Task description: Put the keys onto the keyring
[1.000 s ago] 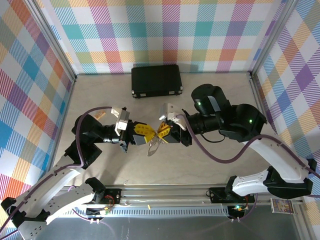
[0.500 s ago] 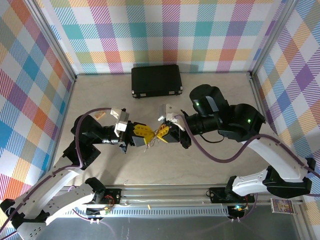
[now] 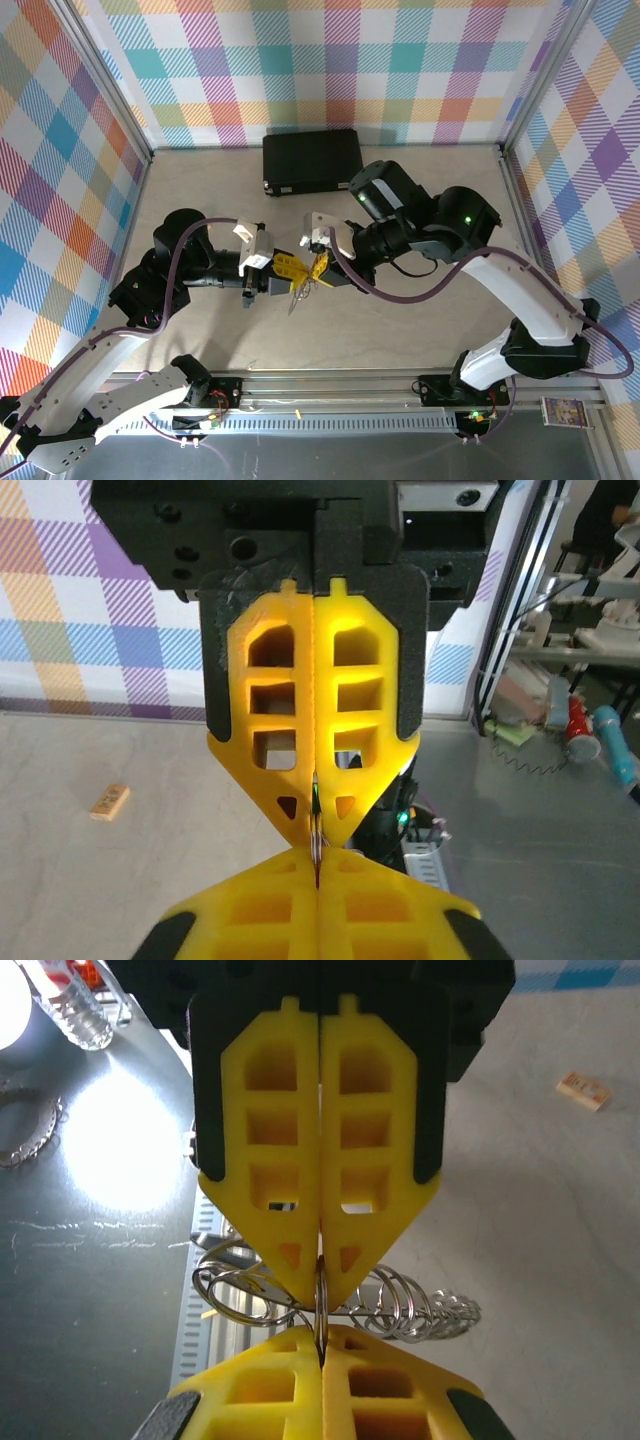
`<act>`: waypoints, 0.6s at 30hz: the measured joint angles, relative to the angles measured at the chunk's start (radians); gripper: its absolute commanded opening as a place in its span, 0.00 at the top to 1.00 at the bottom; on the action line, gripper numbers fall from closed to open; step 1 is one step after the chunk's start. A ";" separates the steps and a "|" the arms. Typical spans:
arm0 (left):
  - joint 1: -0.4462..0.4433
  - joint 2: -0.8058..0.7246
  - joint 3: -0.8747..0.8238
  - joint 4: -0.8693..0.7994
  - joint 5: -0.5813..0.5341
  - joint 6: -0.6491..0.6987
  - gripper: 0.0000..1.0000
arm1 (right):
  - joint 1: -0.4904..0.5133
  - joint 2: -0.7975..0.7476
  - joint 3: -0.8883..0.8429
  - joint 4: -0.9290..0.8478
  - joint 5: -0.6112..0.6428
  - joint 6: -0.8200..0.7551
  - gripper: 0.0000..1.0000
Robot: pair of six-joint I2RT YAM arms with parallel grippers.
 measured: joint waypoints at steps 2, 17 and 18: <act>0.000 0.000 -0.003 -0.006 -0.001 0.000 1.00 | 0.000 0.007 0.008 -0.015 -0.001 -0.003 1.00; -0.003 -0.040 -0.137 0.374 0.039 -0.245 1.00 | 0.001 -0.080 -0.066 0.100 0.000 0.042 0.79; -0.003 -0.041 -0.143 0.401 0.044 -0.263 1.00 | 0.001 -0.091 -0.075 0.111 0.002 0.048 0.78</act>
